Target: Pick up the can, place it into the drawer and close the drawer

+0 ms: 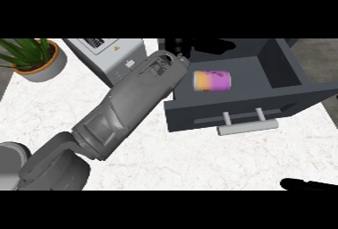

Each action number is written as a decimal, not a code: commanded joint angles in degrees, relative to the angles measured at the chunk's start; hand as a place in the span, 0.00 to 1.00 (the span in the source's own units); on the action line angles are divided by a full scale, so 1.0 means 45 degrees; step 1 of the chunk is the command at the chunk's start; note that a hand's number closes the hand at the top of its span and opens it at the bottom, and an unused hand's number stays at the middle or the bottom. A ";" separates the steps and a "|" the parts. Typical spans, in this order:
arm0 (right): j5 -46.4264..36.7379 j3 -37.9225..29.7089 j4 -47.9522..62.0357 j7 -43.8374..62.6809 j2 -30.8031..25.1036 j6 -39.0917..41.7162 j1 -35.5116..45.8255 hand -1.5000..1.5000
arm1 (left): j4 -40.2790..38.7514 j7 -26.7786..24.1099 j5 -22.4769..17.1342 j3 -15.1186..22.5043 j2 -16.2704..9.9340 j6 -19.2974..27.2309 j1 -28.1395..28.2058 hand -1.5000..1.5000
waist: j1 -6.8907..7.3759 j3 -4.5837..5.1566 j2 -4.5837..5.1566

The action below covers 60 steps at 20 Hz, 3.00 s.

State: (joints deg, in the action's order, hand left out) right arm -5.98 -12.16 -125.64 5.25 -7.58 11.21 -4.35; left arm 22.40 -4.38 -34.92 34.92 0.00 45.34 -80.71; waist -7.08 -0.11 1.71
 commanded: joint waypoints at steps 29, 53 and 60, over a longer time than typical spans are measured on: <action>-1.2656 0.4500 0.7660 -0.1285 0.0027 -0.4985 0.2686 0.00 | 0.2301 0.1175 -0.0258 -0.0110 -0.1133 0.0413 0.0026 0.00 | 0.2021 0.0018 -0.0458; -1.4062 0.1499 1.7731 -0.2375 0.0113 -1.0273 0.8870 0.00 | 0.8345 0.3717 0.0550 -0.0008 -0.5476 -0.0584 0.3864 0.00 | 0.2498 0.0012 -0.0263; -1.4262 0.0570 2.0929 -0.2431 -0.0475 -1.1237 1.1309 0.00 | 0.9725 0.4542 0.1060 0.0160 -0.6233 -0.0419 0.4325 0.00 | 0.2616 -0.0004 -0.0214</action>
State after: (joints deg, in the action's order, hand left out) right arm -69.88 -8.14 -39.80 -6.12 -10.45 -37.23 42.02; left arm 62.61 14.54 -30.94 35.57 -25.41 44.19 -62.85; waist 3.83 0.67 -0.18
